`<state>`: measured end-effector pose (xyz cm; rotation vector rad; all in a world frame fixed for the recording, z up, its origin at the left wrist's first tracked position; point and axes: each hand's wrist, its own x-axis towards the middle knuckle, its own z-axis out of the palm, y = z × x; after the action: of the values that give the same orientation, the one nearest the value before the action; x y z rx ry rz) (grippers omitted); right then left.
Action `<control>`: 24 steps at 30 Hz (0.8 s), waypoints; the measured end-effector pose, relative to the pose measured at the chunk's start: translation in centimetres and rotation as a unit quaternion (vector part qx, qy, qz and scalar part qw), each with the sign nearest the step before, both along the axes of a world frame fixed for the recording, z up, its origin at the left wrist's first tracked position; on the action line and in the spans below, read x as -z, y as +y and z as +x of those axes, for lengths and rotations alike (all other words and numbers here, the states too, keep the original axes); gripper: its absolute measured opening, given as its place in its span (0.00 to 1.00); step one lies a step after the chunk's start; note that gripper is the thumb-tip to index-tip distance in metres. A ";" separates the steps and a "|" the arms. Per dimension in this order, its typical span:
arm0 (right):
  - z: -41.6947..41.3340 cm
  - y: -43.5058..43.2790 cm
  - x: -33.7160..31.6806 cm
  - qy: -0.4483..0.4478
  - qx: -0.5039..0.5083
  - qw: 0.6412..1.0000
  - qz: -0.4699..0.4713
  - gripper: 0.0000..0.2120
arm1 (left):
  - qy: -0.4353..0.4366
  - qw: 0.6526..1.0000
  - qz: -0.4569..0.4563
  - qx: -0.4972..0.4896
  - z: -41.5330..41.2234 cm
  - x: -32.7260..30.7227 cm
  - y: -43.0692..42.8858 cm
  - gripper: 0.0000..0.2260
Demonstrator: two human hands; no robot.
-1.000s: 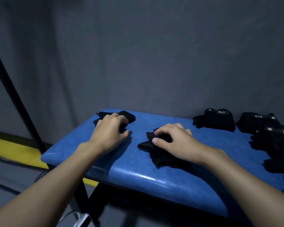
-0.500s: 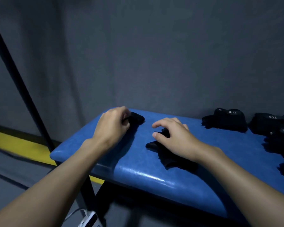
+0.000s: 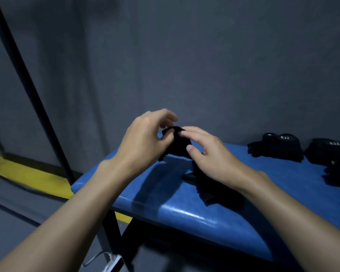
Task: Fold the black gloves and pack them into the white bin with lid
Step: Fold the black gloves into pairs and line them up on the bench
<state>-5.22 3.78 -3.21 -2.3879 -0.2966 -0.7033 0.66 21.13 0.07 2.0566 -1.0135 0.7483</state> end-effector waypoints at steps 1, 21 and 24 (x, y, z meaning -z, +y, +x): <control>-0.2 0.1 -0.5 -0.017 -0.005 1.000 0.015 0.19 | -0.003 1.000 -0.028 0.002 -0.1 -0.2 0.0 0.08; -4.3 -3.3 -1.3 0.109 0.012 0.945 0.309 0.25 | 0.360 0.901 -0.209 0.124 0.3 2.2 -3.2 0.07; -4.9 -3.9 -0.8 0.124 0.059 0.966 0.221 0.27 | 0.356 0.903 -0.192 0.145 -0.2 2.5 -3.8 0.10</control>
<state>-10.10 -0.08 -2.44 -2.0421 0.1021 -0.4561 0.49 17.33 -2.46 1.5798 -0.6509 0.0038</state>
